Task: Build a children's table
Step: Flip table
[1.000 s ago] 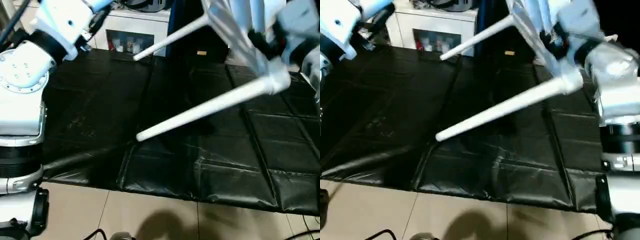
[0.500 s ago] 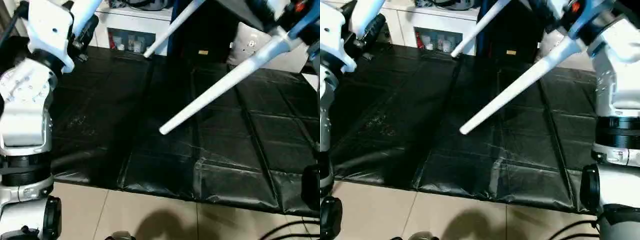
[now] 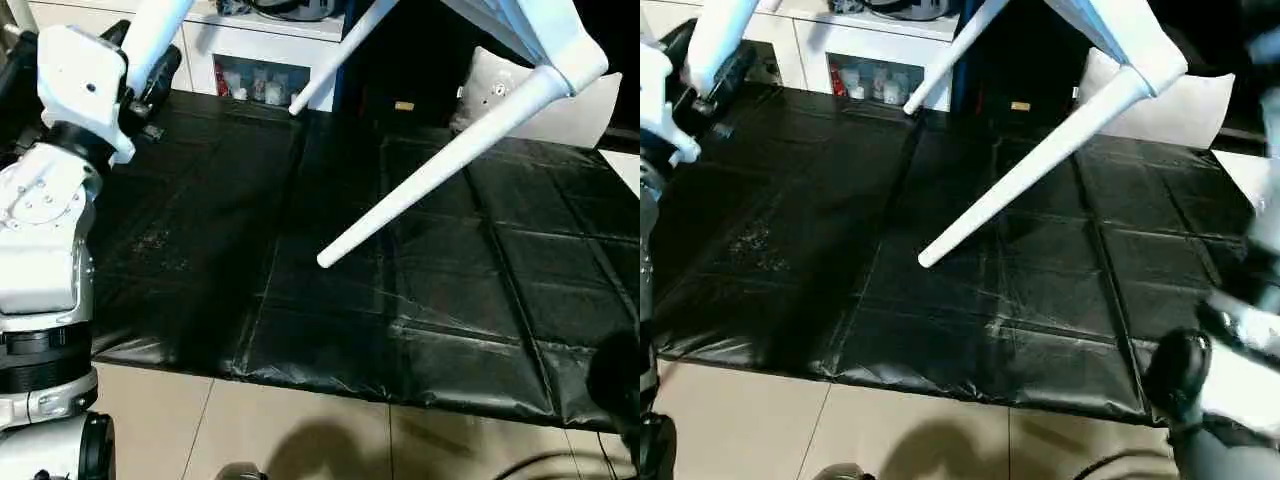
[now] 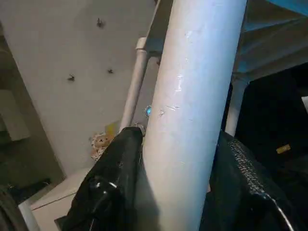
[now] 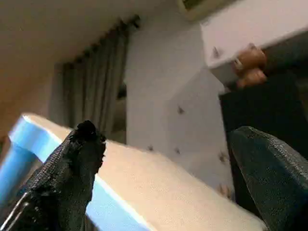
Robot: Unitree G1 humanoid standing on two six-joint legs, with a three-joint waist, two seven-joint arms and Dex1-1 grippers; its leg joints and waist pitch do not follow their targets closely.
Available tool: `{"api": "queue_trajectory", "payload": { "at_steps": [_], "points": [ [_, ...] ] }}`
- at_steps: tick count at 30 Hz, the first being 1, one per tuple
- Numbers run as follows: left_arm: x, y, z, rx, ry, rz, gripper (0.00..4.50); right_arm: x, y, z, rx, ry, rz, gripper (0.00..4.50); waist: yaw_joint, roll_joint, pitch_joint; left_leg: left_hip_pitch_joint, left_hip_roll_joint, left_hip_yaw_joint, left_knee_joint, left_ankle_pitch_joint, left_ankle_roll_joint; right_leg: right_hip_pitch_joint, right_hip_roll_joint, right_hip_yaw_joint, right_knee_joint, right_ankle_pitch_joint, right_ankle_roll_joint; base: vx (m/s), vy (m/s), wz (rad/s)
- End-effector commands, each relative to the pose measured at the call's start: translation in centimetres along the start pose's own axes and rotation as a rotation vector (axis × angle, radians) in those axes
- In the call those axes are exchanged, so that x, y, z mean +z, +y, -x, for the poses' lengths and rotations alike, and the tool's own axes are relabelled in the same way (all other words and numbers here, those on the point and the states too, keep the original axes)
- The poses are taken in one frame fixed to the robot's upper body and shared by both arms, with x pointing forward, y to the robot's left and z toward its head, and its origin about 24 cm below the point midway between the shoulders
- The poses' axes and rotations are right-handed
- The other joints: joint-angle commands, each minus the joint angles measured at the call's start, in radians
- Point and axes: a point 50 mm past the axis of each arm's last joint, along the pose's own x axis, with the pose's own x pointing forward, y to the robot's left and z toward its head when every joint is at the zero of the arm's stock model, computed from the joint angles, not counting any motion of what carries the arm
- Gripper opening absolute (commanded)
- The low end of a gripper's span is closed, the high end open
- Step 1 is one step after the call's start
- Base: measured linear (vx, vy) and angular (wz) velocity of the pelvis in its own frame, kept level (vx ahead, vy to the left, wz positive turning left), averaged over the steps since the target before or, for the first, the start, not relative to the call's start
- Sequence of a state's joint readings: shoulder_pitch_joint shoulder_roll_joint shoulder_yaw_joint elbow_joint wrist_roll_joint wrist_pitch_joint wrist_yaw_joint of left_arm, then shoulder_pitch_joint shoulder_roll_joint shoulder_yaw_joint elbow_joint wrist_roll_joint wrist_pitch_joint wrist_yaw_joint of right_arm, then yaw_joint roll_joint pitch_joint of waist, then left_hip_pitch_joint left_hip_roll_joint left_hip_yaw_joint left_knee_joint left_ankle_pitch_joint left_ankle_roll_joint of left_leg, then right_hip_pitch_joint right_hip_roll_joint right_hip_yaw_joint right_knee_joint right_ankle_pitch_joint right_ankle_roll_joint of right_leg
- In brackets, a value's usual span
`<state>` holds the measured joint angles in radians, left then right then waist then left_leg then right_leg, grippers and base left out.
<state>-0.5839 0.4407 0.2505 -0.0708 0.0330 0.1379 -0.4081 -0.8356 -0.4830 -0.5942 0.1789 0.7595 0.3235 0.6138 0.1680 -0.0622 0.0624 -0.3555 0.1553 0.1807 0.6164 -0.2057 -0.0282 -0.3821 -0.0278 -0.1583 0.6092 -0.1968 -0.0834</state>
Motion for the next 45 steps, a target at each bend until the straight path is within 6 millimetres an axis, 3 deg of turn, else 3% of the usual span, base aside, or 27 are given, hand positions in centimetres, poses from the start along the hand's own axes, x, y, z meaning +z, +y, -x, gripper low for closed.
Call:
{"api": "queue_trajectory", "payload": {
  "at_steps": [1,3,5,8,9,10,11,15,17,19,22,26,30,32,37,39,42,45],
  "points": [
    [-0.8,0.2,0.3,0.035,0.011,0.068,1.83,-1.4,-0.9,1.5,-0.063,0.056,-0.039,4.50,-0.004,-0.001,-0.070,0.004,0.084,-0.040,-0.064,-0.060,0.071,0.057,-0.150,0.087,-0.104,-0.312,0.071,0.000,0.000,0.00],
    [-0.9,0.1,0.4,0.027,0.008,0.070,1.82,-2.5,-1.1,2.5,-0.085,0.090,-0.059,4.50,-0.006,-0.004,-0.073,0.005,0.083,-0.040,-0.063,-0.063,0.064,0.057,-0.149,0.084,-0.105,-0.328,0.075,0.000,0.000,0.00],
    [-1.0,0.0,0.6,0.012,0.005,0.069,1.82,-5.2,-1.1,4.9,-0.121,0.170,-0.103,4.50,-0.007,-0.009,-0.072,0.007,0.085,-0.041,-0.064,-0.066,0.067,0.055,-0.150,0.084,-0.107,-0.340,0.080,0.000,0.000,0.00],
    [-1.1,-0.1,0.7,0.009,0.005,0.068,1.81,-6.2,-1.1,5.8,-0.138,0.198,-0.124,4.50,-0.005,-0.005,-0.072,0.008,0.088,-0.042,-0.065,-0.067,0.067,0.053,-0.153,0.085,-0.107,-0.339,0.075,0.000,0.000,0.00],
    [-1.2,-0.2,0.8,0.006,0.007,0.069,1.81,-8.7,-0.9,7.2,-0.156,0.278,-0.150,4.50,-0.007,-0.009,-0.073,0.007,0.089,-0.042,-0.065,-0.063,0.066,0.053,-0.153,0.085,-0.105,-0.333,0.071,0.000,0.000,0.00],
    [-1.2,-0.2,0.9,0.005,0.007,0.069,1.80,-9.4,-0.8,7.6,-0.160,0.303,-0.158,4.50,-0.006,-0.005,-0.072,0.006,0.090,-0.043,-0.065,-0.060,0.065,0.051,-0.155,0.085,-0.104,-0.327,0.065,0.000,0.000,0.00],
    [-1.3,-0.3,0.9,0.002,0.009,0.073,1.78,-11.4,-0.2,8.3,-0.159,0.370,-0.176,4.50,-0.006,-0.010,-0.073,0.007,0.091,-0.042,-0.065,-0.064,0.062,0.053,-0.157,0.086,-0.105,-0.330,0.062,0.000,0.000,0.00],
    [-1.4,-0.4,1.0,-0.006,0.011,0.078,1.77,-13.4,0.4,8.3,-0.172,0.436,-0.187,4.50,-0.008,-0.004,-0.070,0.012,0.093,-0.045,-0.067,-0.076,0.050,0.050,-0.160,0.087,-0.107,-0.351,0.049,0.000,0.000,0.00],
    [-1.5,-0.7,1.1,-0.027,0.013,0.084,1.77,-16.2,1.0,8.0,-0.207,0.520,-0.174,4.50,-0.011,-0.006,-0.070,0.010,0.099,-0.047,-0.069,-0.071,0.043,0.051,-0.161,0.090,-0.099,-0.323,0.036,0.000,0.000,0.00],
    [-1.6,-0.8,1.1,-0.033,0.014,0.083,1.77,-16.9,1.2,7.8,-0.212,0.535,-0.176,4.50,-0.013,-0.003,-0.069,0.011,0.095,-0.045,-0.069,-0.079,0.036,0.052,-0.166,0.092,-0.102,-0.331,0.021,0.000,0.000,0.00],
    [-1.6,-0.9,1.1,-0.036,0.014,0.083,1.74,-17.9,1.6,7.3,-0.200,0.550,-0.187,4.50,-0.014,-0.004,-0.070,0.013,0.101,-0.046,-0.071,-0.087,0.034,0.052,-0.167,0.094,-0.098,-0.321,0.007,0.000,0.000,0.00],
    [-1.8,-1.2,1.2,-0.042,0.022,0.087,1.72,-20.4,2.6,5.9,-0.212,0.601,-0.186,4.50,-0.016,-0.003,-0.071,0.012,0.106,-0.047,-0.071,-0.070,0.027,0.052,-0.170,0.098,-0.084,-0.258,-0.032,0.000,0.000,0.00],
    [-1.9,-1.4,1.3,-0.046,0.025,0.090,1.72,-21.0,3.0,5.2,-0.220,0.585,-0.201,4.50,-0.015,-0.004,-0.068,0.013,0.106,-0.045,-0.071,-0.083,0.023,0.053,-0.171,0.102,-0.089,-0.289,-0.031,0.000,0.000,0.00],
    [-2.4,-1.9,1.6,-0.057,0.043,0.116,1.71,-20.6,4.5,4.3,-0.086,0.545,-0.251,4.50,-0.015,-0.003,-0.070,0.014,0.115,-0.050,-0.073,-0.073,0.026,0.053,-0.170,0.103,-0.078,-0.241,-0.037,0.000,0.000,0.00],
    [-3.8,-3.1,2.6,-0.088,0.082,0.180,1.71,-19.1,5.8,4.5,0.075,0.510,-0.263,4.50,-0.011,-0.002,-0.070,0.012,0.115,-0.049,-0.073,-0.053,0.037,0.054,-0.173,0.106,-0.074,-0.187,-0.041,0.000,0.000,0.00],
    [-4.8,-3.9,3.2,-0.107,0.114,0.196,1.68,-18.3,6.2,5.0,0.133,0.502,-0.250,4.50,-0.006,0.003,-0.067,0.013,0.113,-0.048,-0.074,-0.073,0.036,0.054,-0.171,0.105,-0.083,-0.220,-0.024,0.000,0.000,0.00],
    [-5.9,-4.6,3.9,-0.113,0.153,0.216,1.66,-17.0,6.7,5.6,0.176,0.496,-0.240,4.50,-0.004,0.001,-0.065,0.017,0.110,-0.049,-0.077,-0.107,0.035,0.053,-0.168,0.102,-0.100,-0.297,0.026,0.000,0.000,0.00],
    [-6.7,-4.9,4.5,-0.109,0.185,0.228,1.58,-15.8,8.0,6.5,0.205,0.493,-0.247,4.50,-0.004,0.007,-0.066,0.019,0.111,-0.053,-0.079,-0.128,0.027,0.051,-0.167,0.100,-0.106,-0.320,0.046,0.000,0.000,0.00]
  ]
}}
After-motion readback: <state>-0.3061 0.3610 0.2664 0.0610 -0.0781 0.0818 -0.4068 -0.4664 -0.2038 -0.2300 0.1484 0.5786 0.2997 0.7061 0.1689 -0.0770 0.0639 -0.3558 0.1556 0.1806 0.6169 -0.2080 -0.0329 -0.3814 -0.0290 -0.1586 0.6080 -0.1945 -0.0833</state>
